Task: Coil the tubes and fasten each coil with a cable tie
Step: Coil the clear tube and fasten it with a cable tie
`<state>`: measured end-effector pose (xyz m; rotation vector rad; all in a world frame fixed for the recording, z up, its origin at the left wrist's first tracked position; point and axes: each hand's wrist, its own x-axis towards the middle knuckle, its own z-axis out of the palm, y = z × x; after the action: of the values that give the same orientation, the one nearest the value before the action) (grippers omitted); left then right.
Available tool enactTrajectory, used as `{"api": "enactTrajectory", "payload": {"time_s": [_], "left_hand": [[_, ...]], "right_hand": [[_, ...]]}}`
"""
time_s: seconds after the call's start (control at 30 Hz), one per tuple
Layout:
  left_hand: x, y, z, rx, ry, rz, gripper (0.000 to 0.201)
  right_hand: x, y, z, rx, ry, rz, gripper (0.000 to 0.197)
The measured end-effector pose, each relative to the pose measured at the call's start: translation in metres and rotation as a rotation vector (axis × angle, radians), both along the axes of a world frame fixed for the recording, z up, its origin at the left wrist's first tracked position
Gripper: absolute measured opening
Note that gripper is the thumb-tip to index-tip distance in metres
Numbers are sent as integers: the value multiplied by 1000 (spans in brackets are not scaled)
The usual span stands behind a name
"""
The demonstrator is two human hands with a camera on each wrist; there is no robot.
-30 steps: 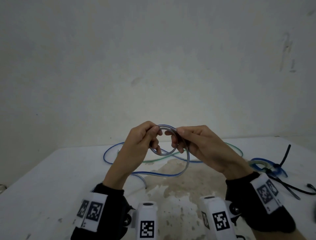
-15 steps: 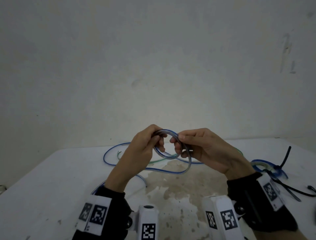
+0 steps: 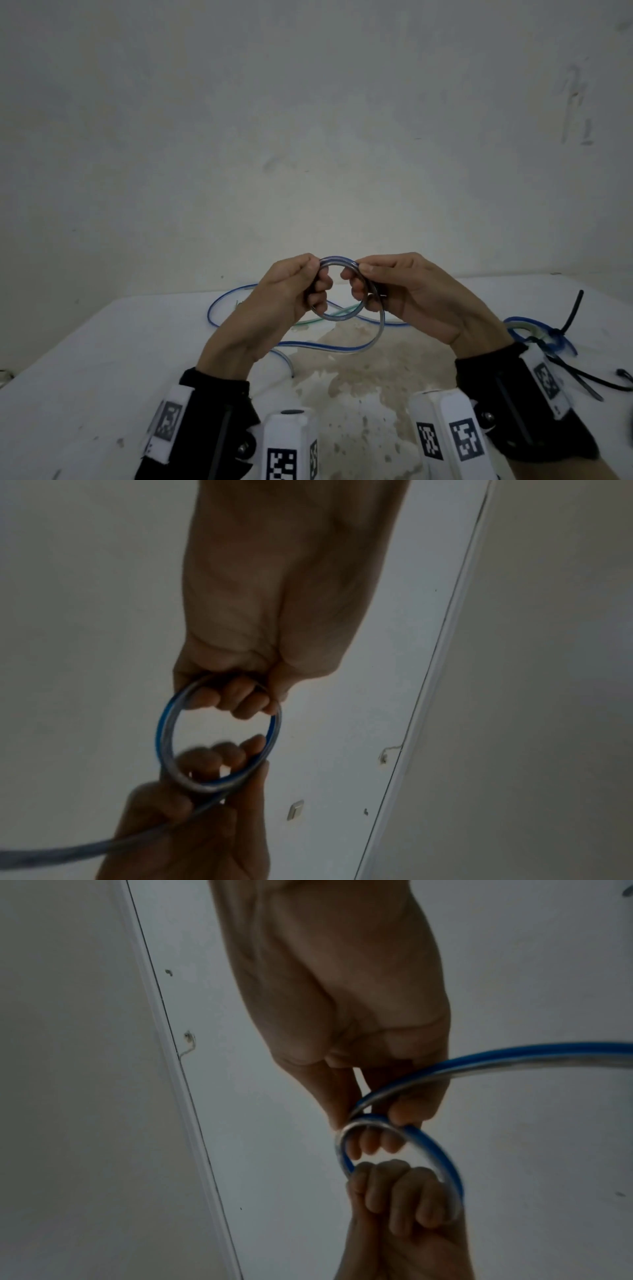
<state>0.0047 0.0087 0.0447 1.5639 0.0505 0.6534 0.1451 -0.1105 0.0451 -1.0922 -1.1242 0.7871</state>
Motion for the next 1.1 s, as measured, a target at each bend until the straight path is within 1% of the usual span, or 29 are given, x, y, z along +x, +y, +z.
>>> {"api": "enactTrajectory", "payload": {"time_s": [0.07,0.13,0.23,0.3,0.37,0.4,0.47,0.53,0.57,0.6,0.67,0.73,0.8,0.83,0.9,0.93,1.0,1.07,1.1], "left_hand": [[3,-1,1,-27,-72,36,29],[4,1,1,-47,-144,89,28],[8,4,-1,-62,-234,158,29],[10,6,-3,-42,-273,178,30],[8,12,-5,102,-243,170,26],[4,15,-5,196,-196,129,23],[-2,17,-6,332,-76,32,31],[-2,11,-9,372,-7,-29,38],[-1,7,-10,350,7,-50,41],[1,4,-11,288,4,-79,43],[5,-4,-11,109,-67,-130,34],[10,-9,-9,-80,-165,-116,23],[14,-13,-6,-241,-257,-80,18],[16,-12,-5,-315,-298,-50,17],[18,-8,-2,-448,-344,16,24],[19,-5,-2,-492,-348,42,28],[17,-2,-2,-539,-336,38,31],[12,-2,-2,-540,-285,-22,31],[8,-1,-1,-513,-243,-61,31]], "right_hand": [[-1,2,-2,2,-6,4,26],[-2,6,-5,-6,18,67,25],[-8,15,-11,37,131,158,29],[-10,18,-11,106,173,134,26],[-8,14,-6,138,190,78,22],[-5,9,-3,130,158,46,21],[-2,-2,5,65,21,-8,22],[-2,-11,11,-16,-130,-32,21],[-3,-14,13,-46,-185,-44,21],[-3,-17,14,-64,-218,-55,21],[-6,-18,15,-58,-219,-60,22],[-8,-16,14,-3,-167,-48,26],[-11,-9,10,57,-80,1,35],[-12,-4,6,90,-29,37,37],[-16,8,-3,162,37,89,35],[-17,14,-7,191,54,98,32],[-20,22,-12,227,100,92,29],[-19,22,-9,230,179,72,21],[-17,20,-6,224,218,70,19]]}}
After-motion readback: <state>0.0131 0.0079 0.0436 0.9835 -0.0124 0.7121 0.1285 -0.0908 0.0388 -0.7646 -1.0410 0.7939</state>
